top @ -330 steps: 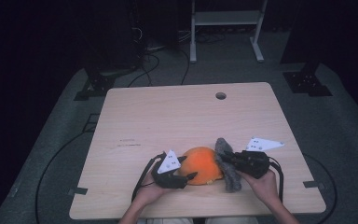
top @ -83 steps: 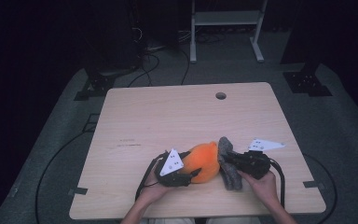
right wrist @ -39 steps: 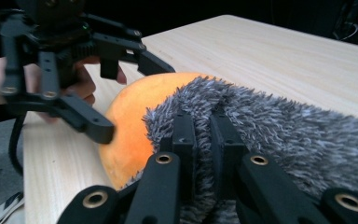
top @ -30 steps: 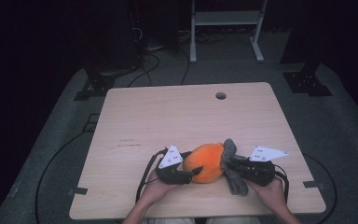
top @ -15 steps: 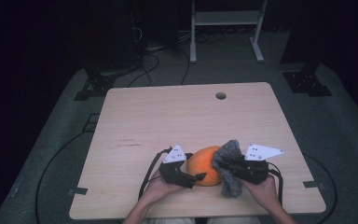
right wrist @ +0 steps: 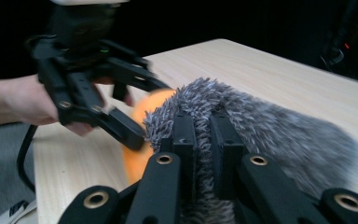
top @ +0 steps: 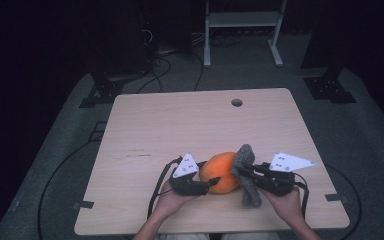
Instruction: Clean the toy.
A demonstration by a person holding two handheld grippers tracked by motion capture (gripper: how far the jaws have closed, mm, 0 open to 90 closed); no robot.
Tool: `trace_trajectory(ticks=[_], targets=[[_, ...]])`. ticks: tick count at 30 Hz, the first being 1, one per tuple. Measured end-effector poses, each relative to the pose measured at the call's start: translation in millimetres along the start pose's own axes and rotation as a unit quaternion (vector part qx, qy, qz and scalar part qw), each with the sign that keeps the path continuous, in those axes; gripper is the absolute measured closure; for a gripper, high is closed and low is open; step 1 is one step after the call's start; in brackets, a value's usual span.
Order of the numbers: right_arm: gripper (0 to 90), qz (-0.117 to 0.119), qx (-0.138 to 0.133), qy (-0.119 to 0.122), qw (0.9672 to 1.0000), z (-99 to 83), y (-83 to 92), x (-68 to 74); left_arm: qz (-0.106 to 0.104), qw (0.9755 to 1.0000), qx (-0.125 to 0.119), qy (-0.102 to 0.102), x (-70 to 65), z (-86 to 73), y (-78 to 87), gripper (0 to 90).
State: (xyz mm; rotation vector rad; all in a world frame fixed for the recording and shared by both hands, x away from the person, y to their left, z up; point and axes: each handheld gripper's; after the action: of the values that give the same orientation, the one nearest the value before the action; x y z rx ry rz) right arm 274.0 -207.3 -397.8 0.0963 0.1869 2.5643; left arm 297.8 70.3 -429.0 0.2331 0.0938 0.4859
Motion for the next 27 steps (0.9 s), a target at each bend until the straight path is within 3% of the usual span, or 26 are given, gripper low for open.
trace_trajectory(ticks=[1,3,5,6,9,10,11,12,13,14,15,18,19,21,24,25,26,27], targets=[[81.4,-0.004,0.019,0.011,0.9998,-2.8,-9.5,3.5,0.001,1.0000,0.003,-0.004,-1.4,-0.3,-0.3,35.4],[81.5,-0.006,0.021,0.007,0.9997,-5.1,-11.2,2.0,-0.004,0.9999,0.010,-0.004,-2.1,-3.0,-1.4,32.0],[81.5,-0.012,0.024,-0.022,0.9994,-10.8,-10.8,-6.7,-0.011,0.9998,0.017,0.004,-0.5,-5.8,-2.5,22.8],[81.5,-0.021,0.027,-0.024,0.9991,-12.2,-9.3,-10.1,-0.007,0.9998,0.018,-0.003,-0.5,-6.3,-2.4,22.2],[81.5,-0.055,0.031,-0.034,0.9974,-14.0,-2.9,-15.5,0.005,0.9999,0.014,0.007,2.6,-6.7,-0.8,29.2],[81.5,-0.054,0.024,-0.029,0.9979,-13.4,-0.5,-13.1,0.008,0.9998,0.014,0.010,4.1,-6.8,-0.5,31.3],[81.5,-0.032,0.011,-0.017,0.9993,-11.0,0.0,-2.8,0.008,0.9997,0.005,0.024,6.0,-6.4,-0.9,32.9],[81.5,-0.032,0.011,-0.017,0.9993,-11.0,0.0,-2.8,0.008,0.9997,0.005,0.024,6.0,-6.4,-0.9,34.2],[81.5,0.000,0.007,-0.003,1.0000,-10.7,-5.9,7.5,0.004,0.9991,-0.006,0.042,7.4,-4.9,-1.6,35.3],[81.5,0.000,0.007,-0.003,1.0000,-10.7,-5.9,7.5,0.004,0.9991,-0.006,0.042,7.4,-4.9,-1.6,36.3],[81.4,0.010,0.019,0.015,0.9997,-13.1,-13.9,12.9,0.004,0.9989,-0.005,0.046,8.6,-4.5,-0.3,37.1],[81.5,0.008,0.019,0.007,0.9998,-15.4,-15.2,7.3,0.002,0.9979,-0.013,0.064,11.6,-5.8,2.6,38.4],[81.6,-0.018,0.028,-0.002,0.9994,-17.1,-11.7,-3.3,0.004,0.9974,-0.013,0.070,14.1,-6.2,4.8,38.4],[81.5,-0.045,0.037,-0.015,0.9982,-19.7,-6.8,-13.2,0.005,0.9976,-0.014,0.067,14.4,-6.0,5.9,38.4],[81.2,-0.040,0.022,-0.027,0.9986,-19.2,-1.3,-15.7,0.004,0.9977,-0.016,0.066,14.1,-5.7,5.1,38.4],[81.2,-0.027,0.009,-0.027,0.9992,-16.7,0.0,-13.9,0.005,0.9977,-0.015,0.066,13.9,-5.5,4.7,38.4],[81.2,-0.012,0.001,-0.024,0.9996,-13.3,-0.3,-10.4,0.003,0.9976,-0.017,0.067,14.3,-5.5,4.5,38.4],[81.2,-0.002,0.006,-0.002,1.0000,-8.7,-5.4,-3.3,0.002,0.9974,-0.018,0.070,15.1,-5.6,4.9,38.4]])
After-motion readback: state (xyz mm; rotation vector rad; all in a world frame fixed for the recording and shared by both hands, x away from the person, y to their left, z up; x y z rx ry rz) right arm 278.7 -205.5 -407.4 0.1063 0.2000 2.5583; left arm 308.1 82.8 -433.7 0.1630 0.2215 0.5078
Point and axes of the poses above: each handheld gripper's, and its own axes: y roughly backward along the jaws, z roughly out of its top, x roughly to its left, and after that the axes turned 10 degrees about -x, right-handed
